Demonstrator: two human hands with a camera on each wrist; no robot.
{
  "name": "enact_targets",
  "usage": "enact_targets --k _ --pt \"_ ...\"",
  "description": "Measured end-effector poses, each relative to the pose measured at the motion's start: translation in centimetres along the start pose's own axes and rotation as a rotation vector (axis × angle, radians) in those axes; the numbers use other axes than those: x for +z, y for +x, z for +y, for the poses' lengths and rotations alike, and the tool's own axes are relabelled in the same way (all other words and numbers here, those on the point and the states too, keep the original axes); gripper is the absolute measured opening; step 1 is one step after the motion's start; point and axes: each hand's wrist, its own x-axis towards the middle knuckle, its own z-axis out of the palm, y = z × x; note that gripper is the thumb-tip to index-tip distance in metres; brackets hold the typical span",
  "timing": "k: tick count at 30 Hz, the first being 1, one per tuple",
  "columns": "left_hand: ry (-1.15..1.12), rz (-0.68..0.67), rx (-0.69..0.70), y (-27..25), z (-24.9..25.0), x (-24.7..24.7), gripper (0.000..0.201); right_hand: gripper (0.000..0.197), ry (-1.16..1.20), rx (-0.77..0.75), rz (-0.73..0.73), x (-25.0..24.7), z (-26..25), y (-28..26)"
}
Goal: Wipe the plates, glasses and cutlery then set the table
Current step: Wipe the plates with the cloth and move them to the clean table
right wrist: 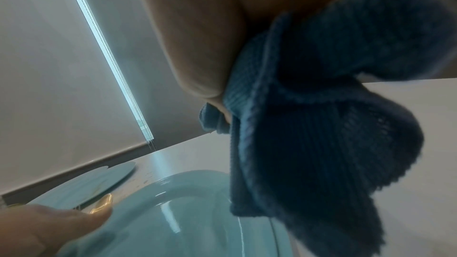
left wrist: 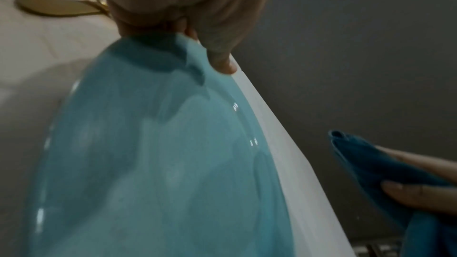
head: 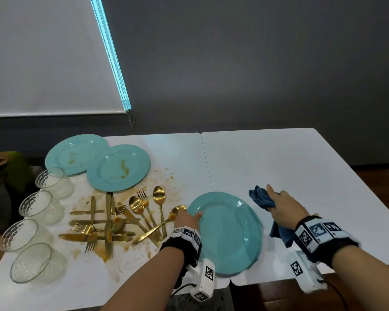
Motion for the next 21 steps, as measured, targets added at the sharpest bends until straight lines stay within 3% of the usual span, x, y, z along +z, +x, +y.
enact_targets --k 5,9,16,21 --pt "0.333 0.080 -0.014 -0.1 0.6 1.0 0.082 0.066 0.000 -0.018 -0.006 0.5 -0.6 0.1" --pt "0.448 0.130 0.023 -0.7 0.9 1.6 0.070 0.067 -0.008 -0.035 -0.020 1.0 -1.2 0.3" --pt "0.483 0.043 0.022 -0.4 2.0 0.5 0.060 0.065 -0.067 -0.119 -0.065 1.1 -4.0 1.3" --pt "0.329 -0.049 0.029 1.4 3.5 -3.2 0.055 0.061 -0.101 -0.227 -0.094 0.8 -7.9 2.8"
